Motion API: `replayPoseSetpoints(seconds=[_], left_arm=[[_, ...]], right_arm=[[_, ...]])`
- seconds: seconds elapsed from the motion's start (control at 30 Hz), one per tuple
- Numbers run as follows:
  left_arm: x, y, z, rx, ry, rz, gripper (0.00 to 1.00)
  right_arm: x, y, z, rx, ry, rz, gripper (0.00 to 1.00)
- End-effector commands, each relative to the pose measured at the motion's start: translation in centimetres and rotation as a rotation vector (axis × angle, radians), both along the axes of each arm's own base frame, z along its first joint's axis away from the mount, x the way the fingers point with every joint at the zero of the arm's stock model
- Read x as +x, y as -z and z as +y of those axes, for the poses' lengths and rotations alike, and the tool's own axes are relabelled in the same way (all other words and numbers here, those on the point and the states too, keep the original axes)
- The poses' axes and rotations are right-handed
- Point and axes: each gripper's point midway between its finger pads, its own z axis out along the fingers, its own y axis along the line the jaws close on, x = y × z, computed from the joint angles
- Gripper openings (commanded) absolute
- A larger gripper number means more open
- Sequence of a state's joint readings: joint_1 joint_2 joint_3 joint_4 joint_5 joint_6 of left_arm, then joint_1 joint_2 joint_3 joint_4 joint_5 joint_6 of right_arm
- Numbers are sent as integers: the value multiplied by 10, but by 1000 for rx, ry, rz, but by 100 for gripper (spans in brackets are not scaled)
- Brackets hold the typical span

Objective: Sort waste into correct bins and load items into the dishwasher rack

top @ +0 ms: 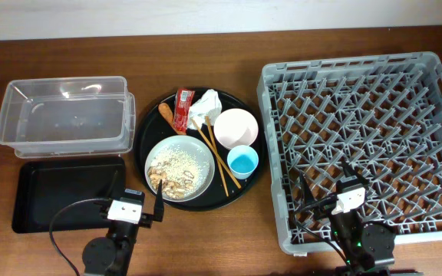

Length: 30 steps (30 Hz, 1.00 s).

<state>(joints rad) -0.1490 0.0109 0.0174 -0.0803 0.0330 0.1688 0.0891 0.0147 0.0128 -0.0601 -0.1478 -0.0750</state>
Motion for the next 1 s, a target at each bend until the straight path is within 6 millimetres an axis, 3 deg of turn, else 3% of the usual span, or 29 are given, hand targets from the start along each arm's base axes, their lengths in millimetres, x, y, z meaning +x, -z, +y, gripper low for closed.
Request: replayPoseSetpoints(seconds=[0.0, 0.97], left_arm=[[1, 3, 2, 9, -7, 2, 99], [0, 3, 2, 9, -6, 2, 99]], right_arm=[[0, 3, -1, 5, 7, 6, 98], [0, 3, -1, 5, 6, 6, 98]])
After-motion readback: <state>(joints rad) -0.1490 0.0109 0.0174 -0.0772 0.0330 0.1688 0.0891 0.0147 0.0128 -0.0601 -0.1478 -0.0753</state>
